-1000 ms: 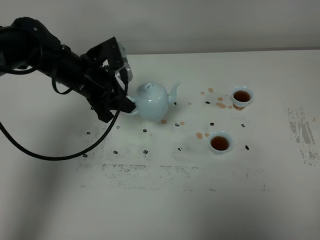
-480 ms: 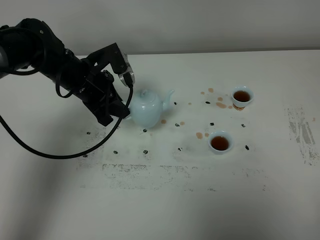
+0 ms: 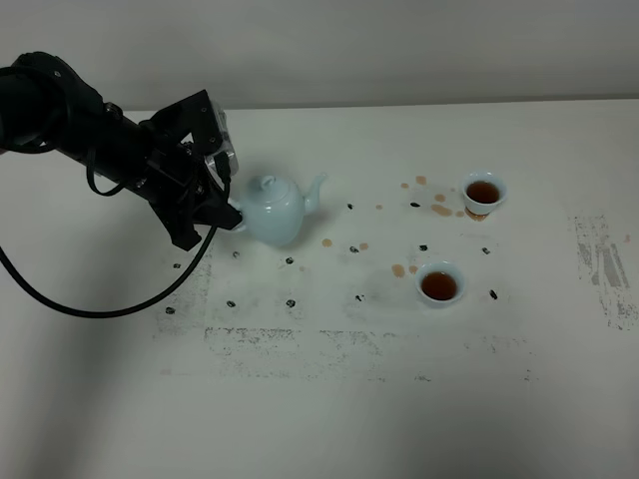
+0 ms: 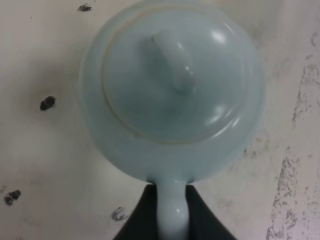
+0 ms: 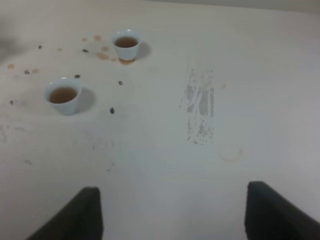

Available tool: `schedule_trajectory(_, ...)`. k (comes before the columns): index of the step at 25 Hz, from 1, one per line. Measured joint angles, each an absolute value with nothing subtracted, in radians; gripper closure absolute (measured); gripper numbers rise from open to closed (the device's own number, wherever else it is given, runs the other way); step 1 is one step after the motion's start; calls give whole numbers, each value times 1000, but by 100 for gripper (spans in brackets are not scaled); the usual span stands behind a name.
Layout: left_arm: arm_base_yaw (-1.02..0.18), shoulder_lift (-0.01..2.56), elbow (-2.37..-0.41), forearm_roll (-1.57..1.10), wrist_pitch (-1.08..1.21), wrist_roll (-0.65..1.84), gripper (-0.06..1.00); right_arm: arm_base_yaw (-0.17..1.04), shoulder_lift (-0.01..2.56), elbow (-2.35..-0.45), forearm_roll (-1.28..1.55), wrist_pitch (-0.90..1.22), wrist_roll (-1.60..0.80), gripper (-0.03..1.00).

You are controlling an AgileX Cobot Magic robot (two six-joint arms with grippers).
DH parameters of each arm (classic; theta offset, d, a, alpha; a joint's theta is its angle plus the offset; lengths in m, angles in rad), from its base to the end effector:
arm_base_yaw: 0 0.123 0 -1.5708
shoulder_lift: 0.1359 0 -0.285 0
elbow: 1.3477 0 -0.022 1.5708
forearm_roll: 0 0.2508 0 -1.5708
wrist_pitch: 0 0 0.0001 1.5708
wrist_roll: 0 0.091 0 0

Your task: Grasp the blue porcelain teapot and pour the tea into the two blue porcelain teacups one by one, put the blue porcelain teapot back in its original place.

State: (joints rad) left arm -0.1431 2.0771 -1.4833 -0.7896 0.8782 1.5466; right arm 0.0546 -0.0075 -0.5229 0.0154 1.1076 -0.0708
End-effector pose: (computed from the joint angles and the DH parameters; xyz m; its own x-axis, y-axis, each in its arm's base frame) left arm 0.4160 -0.1102 0.1775 -0.2634 0.7381 -0.6212 0.9405 0.3396 0.0047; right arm -0.0107 0.0007 0.2798 -0.4647 -0.0894 -0.8810 -0.0966 0.9941 -0.0499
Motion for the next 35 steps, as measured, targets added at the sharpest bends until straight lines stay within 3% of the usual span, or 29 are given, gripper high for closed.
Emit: schedule_trajectory(35, -168, 2203, -1483, -841, 795, 1674, 94, 55, -8, -523, 15, 1108, -71, 39)
